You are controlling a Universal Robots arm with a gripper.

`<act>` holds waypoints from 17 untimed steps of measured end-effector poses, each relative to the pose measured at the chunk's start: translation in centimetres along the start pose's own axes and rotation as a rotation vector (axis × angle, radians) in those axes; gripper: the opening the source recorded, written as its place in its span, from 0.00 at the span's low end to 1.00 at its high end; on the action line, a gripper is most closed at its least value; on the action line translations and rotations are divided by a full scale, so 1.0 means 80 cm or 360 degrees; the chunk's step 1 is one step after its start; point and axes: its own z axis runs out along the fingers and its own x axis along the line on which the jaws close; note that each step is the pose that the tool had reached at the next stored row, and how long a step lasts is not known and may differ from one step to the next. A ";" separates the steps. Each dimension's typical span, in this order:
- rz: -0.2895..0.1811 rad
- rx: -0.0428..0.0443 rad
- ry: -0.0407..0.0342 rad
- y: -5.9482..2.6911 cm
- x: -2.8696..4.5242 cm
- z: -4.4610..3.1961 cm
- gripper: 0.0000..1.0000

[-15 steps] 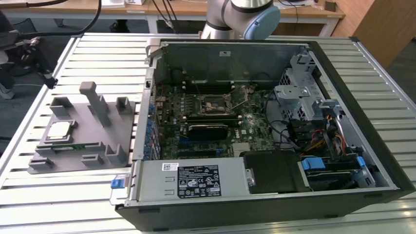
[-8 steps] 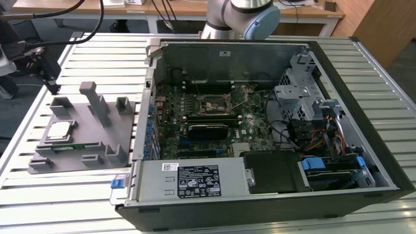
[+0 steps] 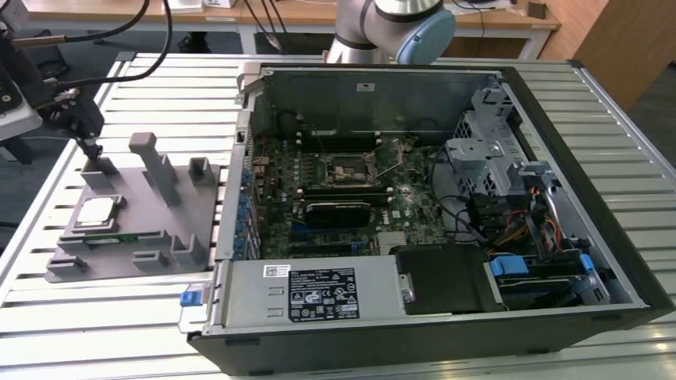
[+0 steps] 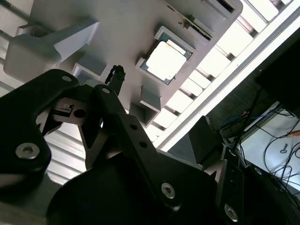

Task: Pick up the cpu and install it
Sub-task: 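Pick up the cpu and move it towards the insertion slot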

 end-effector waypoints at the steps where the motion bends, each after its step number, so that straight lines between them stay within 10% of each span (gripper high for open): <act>1: -0.0004 0.0000 0.0000 0.000 0.0000 0.0022 0.82; 17: -0.0008 0.0000 0.0000 -0.002 -0.0003 0.0385 0.82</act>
